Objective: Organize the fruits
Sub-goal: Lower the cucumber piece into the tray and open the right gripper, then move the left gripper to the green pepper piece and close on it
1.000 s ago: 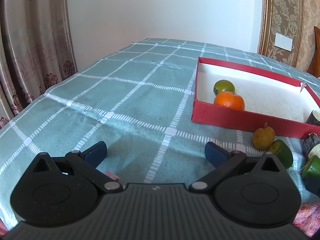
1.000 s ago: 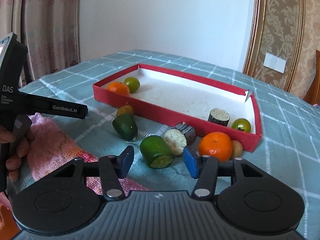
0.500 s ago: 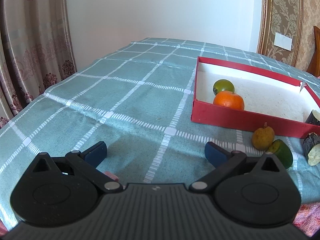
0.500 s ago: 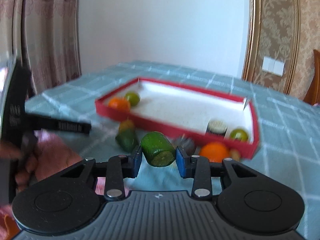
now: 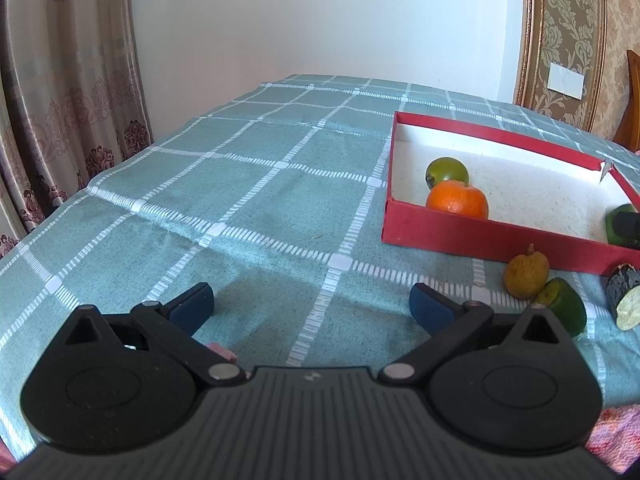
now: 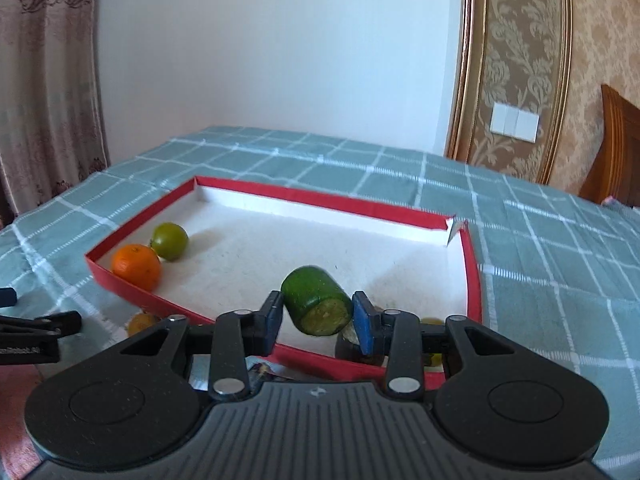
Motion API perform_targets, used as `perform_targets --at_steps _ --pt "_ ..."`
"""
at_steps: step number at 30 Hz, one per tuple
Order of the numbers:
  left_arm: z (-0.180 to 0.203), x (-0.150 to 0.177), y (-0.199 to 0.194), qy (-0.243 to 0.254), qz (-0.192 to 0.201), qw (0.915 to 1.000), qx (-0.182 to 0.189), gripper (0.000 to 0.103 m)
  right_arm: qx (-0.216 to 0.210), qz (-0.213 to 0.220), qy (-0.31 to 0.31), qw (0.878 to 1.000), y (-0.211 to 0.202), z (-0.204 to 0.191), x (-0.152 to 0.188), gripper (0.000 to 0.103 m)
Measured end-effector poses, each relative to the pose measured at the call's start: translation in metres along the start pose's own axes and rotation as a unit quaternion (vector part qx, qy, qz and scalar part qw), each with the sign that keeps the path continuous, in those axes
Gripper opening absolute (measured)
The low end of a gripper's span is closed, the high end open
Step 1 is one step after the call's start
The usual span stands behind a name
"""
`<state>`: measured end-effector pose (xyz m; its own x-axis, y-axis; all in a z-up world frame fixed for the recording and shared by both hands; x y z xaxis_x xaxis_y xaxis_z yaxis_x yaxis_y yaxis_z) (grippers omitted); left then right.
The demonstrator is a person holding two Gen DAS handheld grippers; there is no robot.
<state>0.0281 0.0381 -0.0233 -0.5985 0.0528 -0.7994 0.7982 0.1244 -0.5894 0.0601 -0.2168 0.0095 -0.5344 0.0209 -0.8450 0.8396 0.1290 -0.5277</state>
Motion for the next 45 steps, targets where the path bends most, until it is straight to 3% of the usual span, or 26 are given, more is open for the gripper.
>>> perform_targets --at_steps 5,9,14,20,23,34,45 --pt "0.001 0.0 0.0 0.004 0.0 1.0 -0.002 0.103 -0.001 0.042 0.035 0.999 -0.033 0.024 0.004 0.046" --pt "0.001 0.0 0.0 0.005 0.0 1.0 -0.003 0.103 0.041 0.08 0.053 0.995 -0.061 0.059 0.014 0.059" --pt "0.005 -0.002 -0.004 0.018 0.012 0.9997 -0.014 0.103 0.077 0.101 0.095 0.987 -0.077 0.101 0.032 0.06" --pt "0.015 -0.008 -0.016 0.027 0.023 0.9992 -0.019 0.103 0.08 0.1 0.149 0.981 -0.073 0.127 0.045 0.062" --pt "0.024 -0.012 -0.021 0.035 0.028 0.9989 -0.012 0.103 0.078 0.099 0.16 0.979 -0.071 0.131 0.045 0.072" --pt "0.058 -0.022 -0.045 0.051 0.043 0.9975 0.02 0.103 0.067 0.094 0.189 0.975 -0.071 0.14 0.05 0.072" --pt "0.076 -0.024 -0.055 0.061 0.046 0.9966 0.03 0.103 0.059 0.097 0.197 0.974 -0.072 0.143 0.05 0.072"
Point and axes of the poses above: each gripper's, at about its wrist camera, not at the fingertips, and y roughly the way its jaws point, z to its right, x to its underside, the point moved 4 cm from there along y, roughly the way its jaws point, and after that the axes turned 7 degrees about y, right-handed, at the moved point
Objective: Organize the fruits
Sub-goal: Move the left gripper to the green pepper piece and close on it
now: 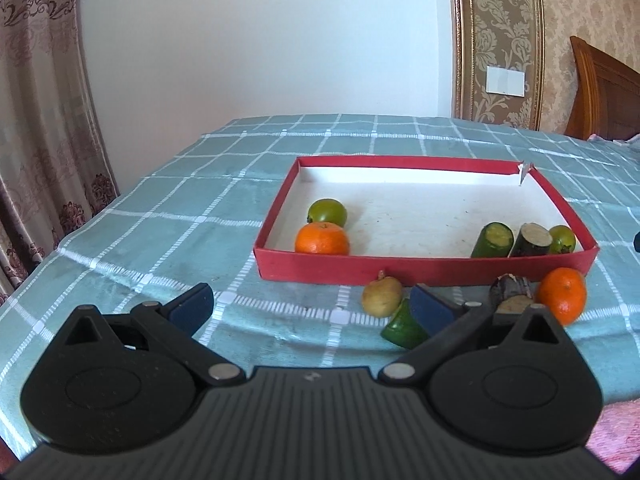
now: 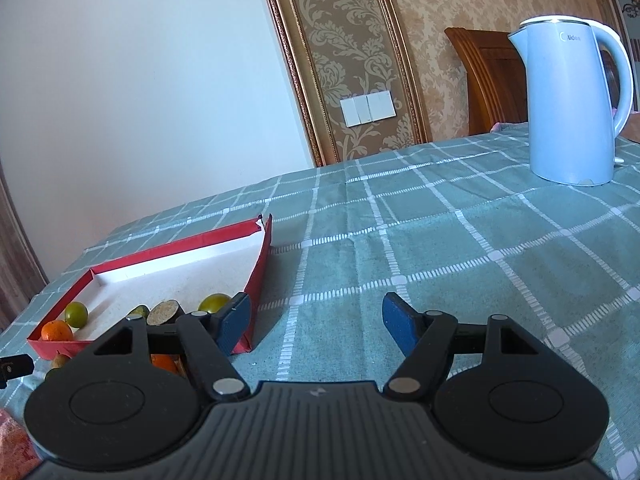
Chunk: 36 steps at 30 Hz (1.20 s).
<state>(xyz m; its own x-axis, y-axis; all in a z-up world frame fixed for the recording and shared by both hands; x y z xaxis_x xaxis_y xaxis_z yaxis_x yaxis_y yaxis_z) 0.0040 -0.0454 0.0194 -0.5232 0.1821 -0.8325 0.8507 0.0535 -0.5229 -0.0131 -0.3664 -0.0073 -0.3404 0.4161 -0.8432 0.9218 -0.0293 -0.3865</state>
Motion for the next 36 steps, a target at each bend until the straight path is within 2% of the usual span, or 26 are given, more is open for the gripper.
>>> perform_targets --at_steps 21,25,31,36 --pt "0.009 0.018 0.01 0.001 -0.01 0.9999 0.005 0.103 -0.01 0.002 0.016 1.0 -0.001 0.002 0.001 0.072" --pt "0.009 0.016 0.012 -0.015 -0.006 0.9999 0.004 0.103 -0.014 -0.001 0.018 1.0 0.0 0.002 0.001 0.072" --pt "0.011 0.013 0.001 -0.013 0.02 0.9997 0.004 0.103 -0.02 -0.005 0.025 0.999 0.002 0.005 0.0 0.072" --pt "0.019 0.01 0.003 -0.006 0.013 0.9998 0.011 0.097 -0.021 -0.005 0.026 0.999 0.002 0.005 0.0 0.073"
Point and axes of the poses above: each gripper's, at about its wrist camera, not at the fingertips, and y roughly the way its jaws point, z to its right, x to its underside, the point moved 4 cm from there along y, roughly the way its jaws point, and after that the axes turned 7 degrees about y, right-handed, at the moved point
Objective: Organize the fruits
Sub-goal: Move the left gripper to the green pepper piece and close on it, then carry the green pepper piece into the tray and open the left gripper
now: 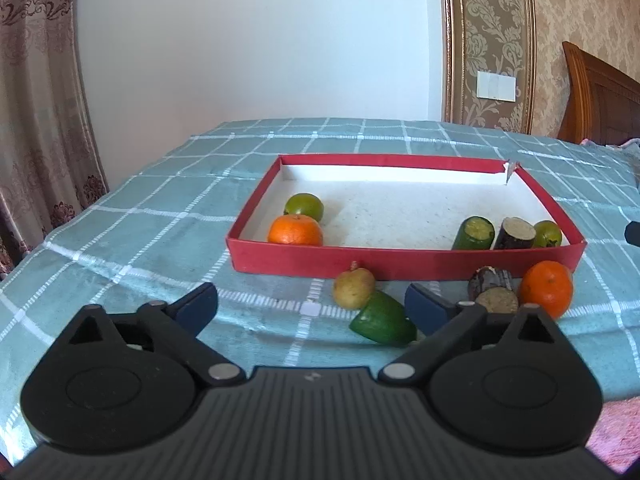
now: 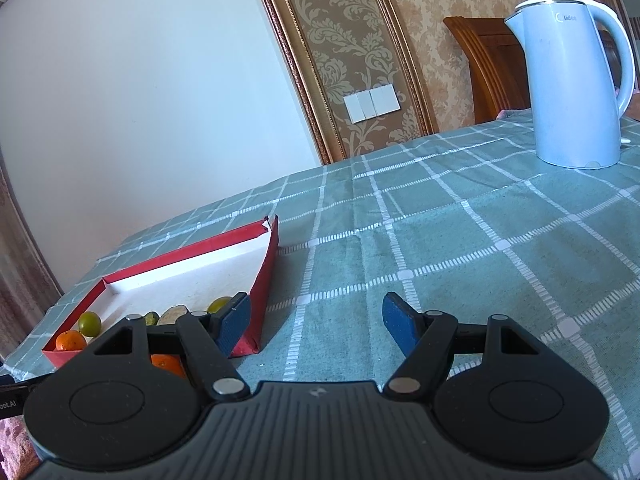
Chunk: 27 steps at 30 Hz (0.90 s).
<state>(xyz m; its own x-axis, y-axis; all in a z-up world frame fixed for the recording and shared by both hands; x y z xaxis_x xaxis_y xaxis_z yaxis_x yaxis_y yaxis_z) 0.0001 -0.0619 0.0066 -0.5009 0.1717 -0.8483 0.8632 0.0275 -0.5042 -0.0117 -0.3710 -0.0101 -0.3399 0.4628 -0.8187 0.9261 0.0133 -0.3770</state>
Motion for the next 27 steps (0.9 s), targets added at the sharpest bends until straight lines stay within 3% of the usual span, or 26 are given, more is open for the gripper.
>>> perform_targets --at_steps 14,16,19,21,27 --pt "0.011 0.006 0.034 -0.039 -0.073 0.9964 0.019 0.094 -0.002 0.002 0.004 1.0 0.0 0.001 0.0 0.073" --pt "0.013 0.006 0.033 -0.038 -0.07 0.9965 0.024 0.085 -0.002 0.002 0.004 1.0 -0.001 0.002 -0.001 0.073" --pt "0.018 0.003 0.029 -0.033 -0.066 0.9964 0.041 0.062 -0.002 0.001 0.004 1.0 0.0 0.001 0.0 0.073" --pt "0.023 0.001 0.026 -0.029 -0.065 0.9958 0.057 0.041 -0.002 0.0 0.005 1.0 0.001 0.001 0.0 0.073" --pt "0.033 0.001 0.022 -0.003 -0.058 0.997 0.05 0.037 -0.002 0.0 0.01 1.0 0.002 0.003 0.0 0.073"
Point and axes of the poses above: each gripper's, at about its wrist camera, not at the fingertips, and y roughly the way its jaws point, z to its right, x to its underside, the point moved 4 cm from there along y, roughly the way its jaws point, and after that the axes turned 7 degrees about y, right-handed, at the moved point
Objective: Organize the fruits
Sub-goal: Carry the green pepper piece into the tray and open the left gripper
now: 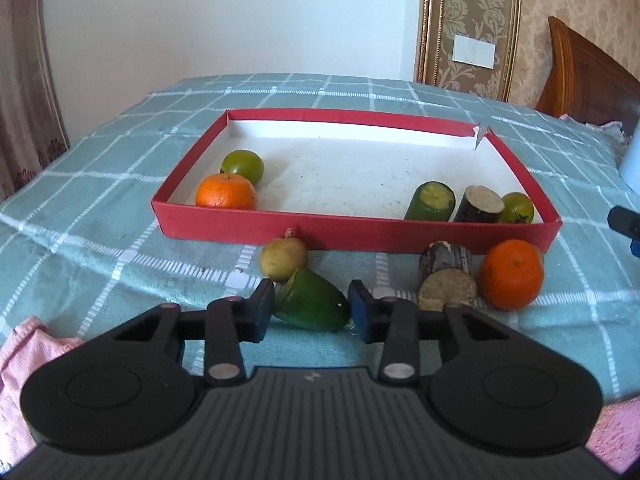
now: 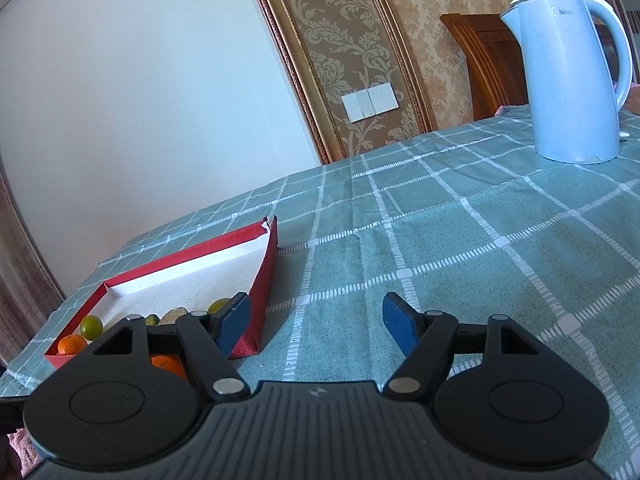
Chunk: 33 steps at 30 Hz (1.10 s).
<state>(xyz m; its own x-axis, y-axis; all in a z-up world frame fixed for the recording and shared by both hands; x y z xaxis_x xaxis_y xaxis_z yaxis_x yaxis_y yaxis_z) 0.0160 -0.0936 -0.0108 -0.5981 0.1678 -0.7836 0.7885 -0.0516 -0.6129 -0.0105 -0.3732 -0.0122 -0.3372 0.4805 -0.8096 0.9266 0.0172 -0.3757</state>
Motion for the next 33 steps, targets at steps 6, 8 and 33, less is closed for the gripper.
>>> perform_targets --at_steps 6,8,33 --pt "0.0 -0.004 -0.017 0.022 0.026 0.9993 -0.018 0.037 0.001 0.001 0.002 1.0 0.0 0.001 0.0 0.073" --pt "-0.001 -0.007 -0.021 0.027 0.031 0.9987 -0.029 0.037 0.0 0.001 0.002 1.0 0.0 0.001 0.0 0.073" --pt "-0.027 -0.066 0.038 0.045 0.039 0.9974 -0.041 0.08 0.001 -0.001 0.007 1.0 0.0 0.004 0.0 0.077"
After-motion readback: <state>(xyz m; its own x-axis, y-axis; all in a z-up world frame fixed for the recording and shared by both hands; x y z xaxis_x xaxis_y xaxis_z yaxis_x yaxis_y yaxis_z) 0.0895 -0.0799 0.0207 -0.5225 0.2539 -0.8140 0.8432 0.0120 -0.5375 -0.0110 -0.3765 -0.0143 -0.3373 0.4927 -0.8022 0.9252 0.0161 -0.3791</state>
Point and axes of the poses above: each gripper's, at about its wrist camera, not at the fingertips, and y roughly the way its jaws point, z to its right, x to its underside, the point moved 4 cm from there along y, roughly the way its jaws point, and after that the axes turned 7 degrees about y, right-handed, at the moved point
